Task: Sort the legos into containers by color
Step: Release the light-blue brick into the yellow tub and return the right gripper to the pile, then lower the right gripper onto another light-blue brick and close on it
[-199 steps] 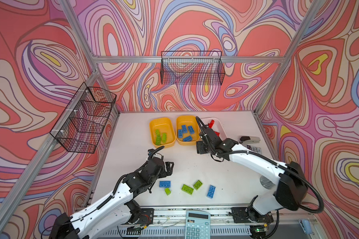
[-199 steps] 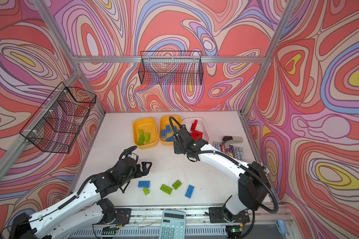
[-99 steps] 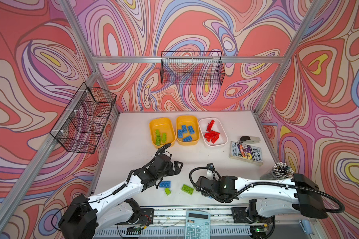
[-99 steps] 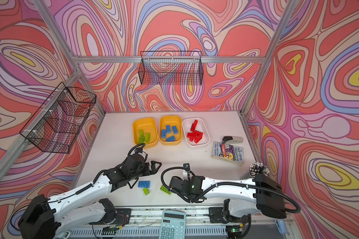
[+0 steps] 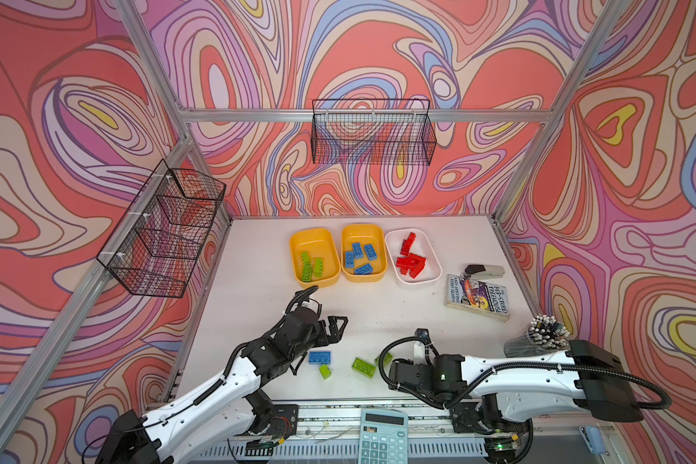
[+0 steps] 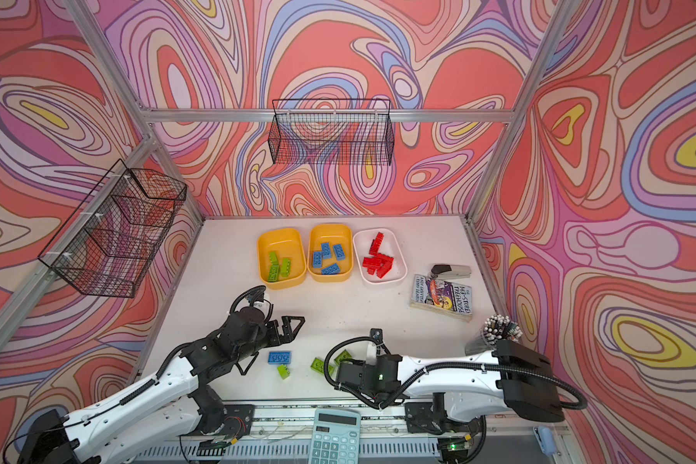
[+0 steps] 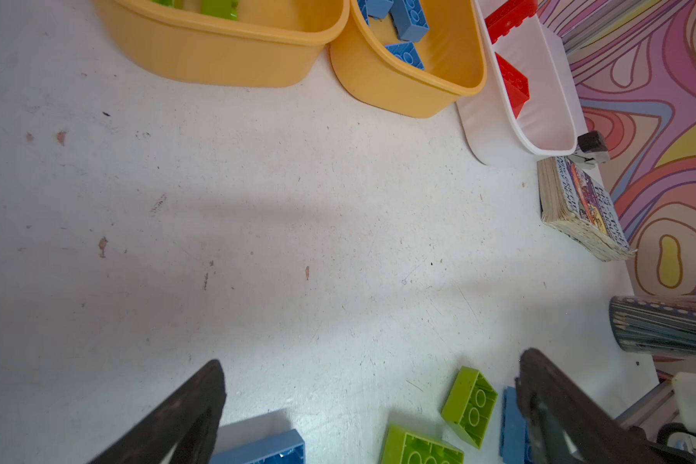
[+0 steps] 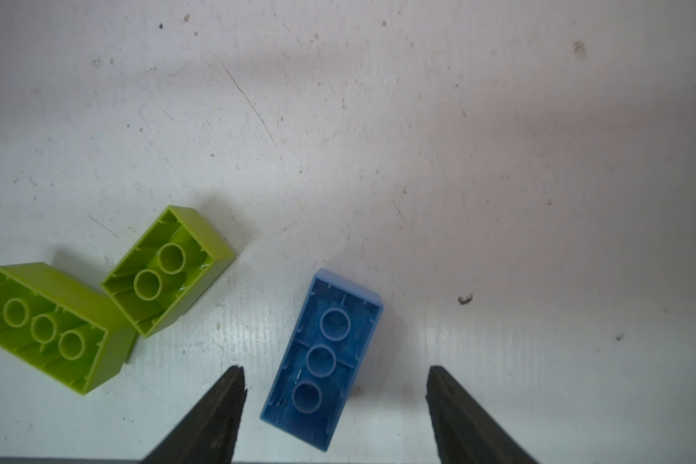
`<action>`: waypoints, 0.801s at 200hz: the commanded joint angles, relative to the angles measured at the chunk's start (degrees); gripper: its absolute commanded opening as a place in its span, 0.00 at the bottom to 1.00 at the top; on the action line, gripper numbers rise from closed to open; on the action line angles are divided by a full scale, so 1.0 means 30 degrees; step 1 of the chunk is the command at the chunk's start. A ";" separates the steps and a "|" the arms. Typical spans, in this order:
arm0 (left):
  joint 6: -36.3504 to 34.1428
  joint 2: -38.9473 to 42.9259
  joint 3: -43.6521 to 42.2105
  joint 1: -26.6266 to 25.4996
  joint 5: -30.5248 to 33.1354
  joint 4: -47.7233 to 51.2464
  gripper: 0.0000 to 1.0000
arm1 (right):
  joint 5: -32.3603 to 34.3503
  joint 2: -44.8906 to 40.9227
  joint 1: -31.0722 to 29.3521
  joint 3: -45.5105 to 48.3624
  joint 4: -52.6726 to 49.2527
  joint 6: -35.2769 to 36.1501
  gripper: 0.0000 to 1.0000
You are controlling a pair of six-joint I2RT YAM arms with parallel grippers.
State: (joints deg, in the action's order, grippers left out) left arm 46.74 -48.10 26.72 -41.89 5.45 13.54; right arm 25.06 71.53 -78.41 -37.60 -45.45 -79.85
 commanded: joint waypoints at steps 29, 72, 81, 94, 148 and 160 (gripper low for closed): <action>0.0152 -0.0077 -0.0177 0.0149 0.0587 0.0394 1.00 | -0.0106 -0.0028 -0.0084 0.0653 0.1110 -0.0833 0.76; 0.0123 -0.0286 -0.0337 0.0157 0.0642 0.0393 1.00 | -0.0066 0.0204 -0.0083 0.0778 0.1542 -0.0781 0.76; 0.0123 -0.0272 -0.0352 0.0160 0.0690 0.0408 1.00 | -0.0036 0.0257 -0.0067 0.0836 0.1720 -0.0769 0.77; 0.0068 -0.0286 -0.0363 0.0164 0.0735 0.0401 1.00 | -0.0075 0.0380 0.0017 0.0953 0.2016 -0.0718 0.77; -0.0053 -0.0484 -0.0352 0.0193 0.0914 0.0386 1.00 | -0.1063 0.1643 0.1596 0.1693 0.4347 0.0724 0.69; -0.0080 -0.0519 -0.0352 0.0237 0.0955 0.0927 1.00 | -0.1292 0.1919 0.2048 0.1751 0.4759 0.1249 0.64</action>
State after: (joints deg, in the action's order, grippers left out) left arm 46.70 -49.15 26.48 -41.63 7.03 13.93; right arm 22.41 75.70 -74.48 -33.12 -34.87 -78.63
